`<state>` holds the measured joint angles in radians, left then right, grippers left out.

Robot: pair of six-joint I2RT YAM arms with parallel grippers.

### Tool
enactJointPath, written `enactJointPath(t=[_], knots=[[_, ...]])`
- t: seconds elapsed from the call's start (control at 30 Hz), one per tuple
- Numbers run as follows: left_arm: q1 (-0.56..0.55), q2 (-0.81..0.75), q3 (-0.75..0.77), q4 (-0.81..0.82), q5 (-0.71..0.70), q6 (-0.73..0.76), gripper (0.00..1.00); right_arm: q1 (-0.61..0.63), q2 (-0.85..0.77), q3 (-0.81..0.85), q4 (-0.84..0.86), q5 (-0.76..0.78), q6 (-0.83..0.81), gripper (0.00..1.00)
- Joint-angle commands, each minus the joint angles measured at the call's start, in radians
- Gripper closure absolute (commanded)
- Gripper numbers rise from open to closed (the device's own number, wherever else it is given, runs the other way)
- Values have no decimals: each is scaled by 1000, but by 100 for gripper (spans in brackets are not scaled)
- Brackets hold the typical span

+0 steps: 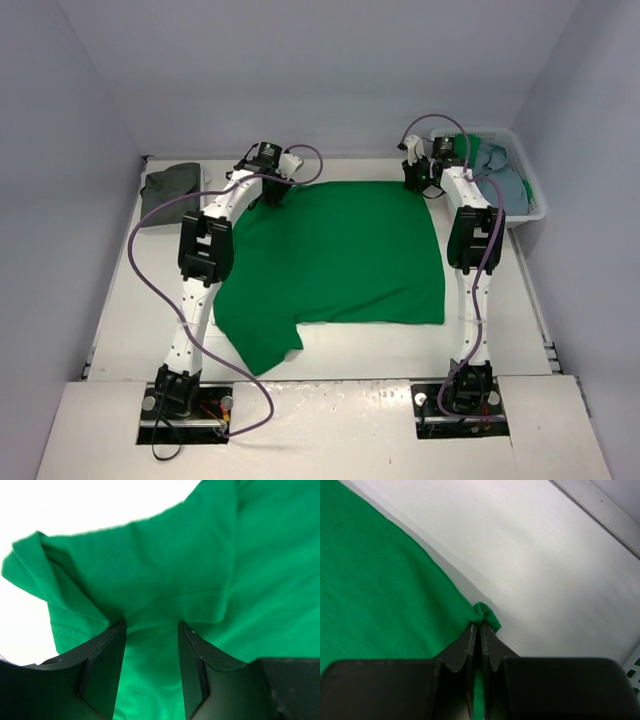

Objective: Fold and stack the t-shirts
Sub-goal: Grap the side of the flattened tshirt furthest away from the robot with both arms

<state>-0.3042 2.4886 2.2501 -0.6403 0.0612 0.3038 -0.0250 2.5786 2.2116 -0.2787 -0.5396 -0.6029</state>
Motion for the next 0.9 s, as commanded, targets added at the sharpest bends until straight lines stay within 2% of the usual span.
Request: enactJointPath(t=[0.0, 0.33, 0.57, 0.87], knots=[[8, -115, -6, 73, -47, 14, 60, 7, -15, -39, -128, 23, 9, 100], [10, -108, 23, 24, 29, -14, 59, 10, -14, -43, -128, 30, 14, 100], [10, -83, 61, 19, 23, -9, 59, 11, -18, -49, -128, 27, 15, 100], [8, -132, 78, -35, 167, -61, 59, 13, -14, -46, -128, 29, 22, 100]])
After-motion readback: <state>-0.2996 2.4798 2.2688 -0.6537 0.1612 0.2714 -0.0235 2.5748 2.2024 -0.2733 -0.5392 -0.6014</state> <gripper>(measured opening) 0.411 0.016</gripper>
